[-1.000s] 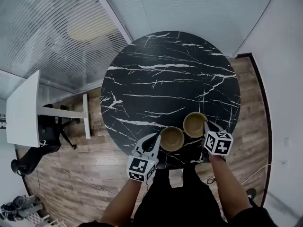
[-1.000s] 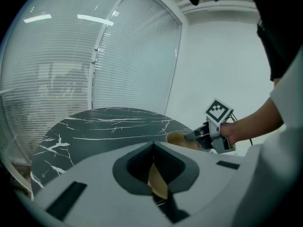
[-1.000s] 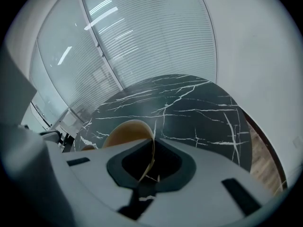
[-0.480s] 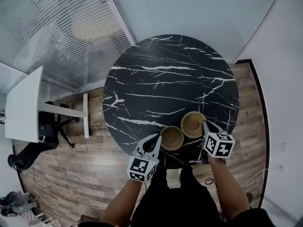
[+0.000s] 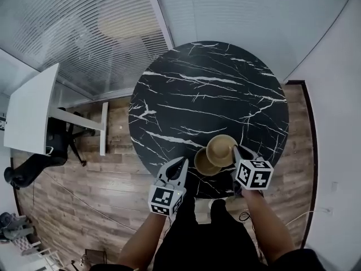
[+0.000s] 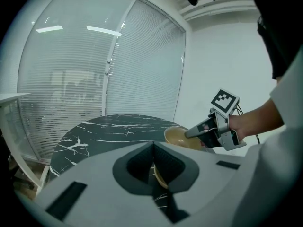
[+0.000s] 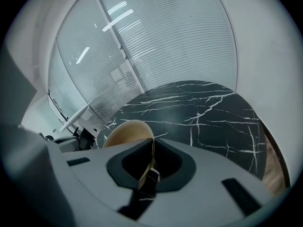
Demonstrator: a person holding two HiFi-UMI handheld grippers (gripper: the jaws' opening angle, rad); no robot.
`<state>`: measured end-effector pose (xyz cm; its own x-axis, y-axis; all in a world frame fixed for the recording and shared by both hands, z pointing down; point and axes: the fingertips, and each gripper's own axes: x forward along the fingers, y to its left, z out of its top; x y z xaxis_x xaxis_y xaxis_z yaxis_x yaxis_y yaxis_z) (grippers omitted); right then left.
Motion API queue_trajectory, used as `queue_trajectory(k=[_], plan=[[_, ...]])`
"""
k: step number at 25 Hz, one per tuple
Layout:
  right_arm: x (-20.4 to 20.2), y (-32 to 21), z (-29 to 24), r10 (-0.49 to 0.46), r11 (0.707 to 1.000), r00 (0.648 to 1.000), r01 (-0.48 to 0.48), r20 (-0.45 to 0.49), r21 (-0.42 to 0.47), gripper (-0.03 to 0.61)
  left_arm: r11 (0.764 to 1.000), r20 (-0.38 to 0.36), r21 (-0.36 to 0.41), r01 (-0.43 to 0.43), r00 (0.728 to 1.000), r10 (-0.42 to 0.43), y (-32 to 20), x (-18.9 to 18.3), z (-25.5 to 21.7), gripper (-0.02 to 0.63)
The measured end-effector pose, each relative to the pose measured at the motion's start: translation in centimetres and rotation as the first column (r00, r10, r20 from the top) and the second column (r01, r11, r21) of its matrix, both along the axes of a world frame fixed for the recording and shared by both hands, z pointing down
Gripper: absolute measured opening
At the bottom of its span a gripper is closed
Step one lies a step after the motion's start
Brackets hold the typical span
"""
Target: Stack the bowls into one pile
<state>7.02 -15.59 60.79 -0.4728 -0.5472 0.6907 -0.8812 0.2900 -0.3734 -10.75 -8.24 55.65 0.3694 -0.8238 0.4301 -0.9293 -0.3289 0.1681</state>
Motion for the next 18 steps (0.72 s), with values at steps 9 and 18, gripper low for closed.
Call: queue_trajectory(k=[9,18], plan=[[-3.4,2.3,1.3,-0.093,0.995,0.996,0.092,-0.012,-0.038,0.026,0.999,0.006,-0.004,0.039,0.999,-0.039,2.6,-1.8,0.3,0.014],[-4.7,4.8,3.3,-0.148,0.986,0.987,0.143,-0.058,-0.083,0.028,0.997,-0.011,-0.029,0.078,0.997,-0.079,5.5,-2.9,0.8,0.014]])
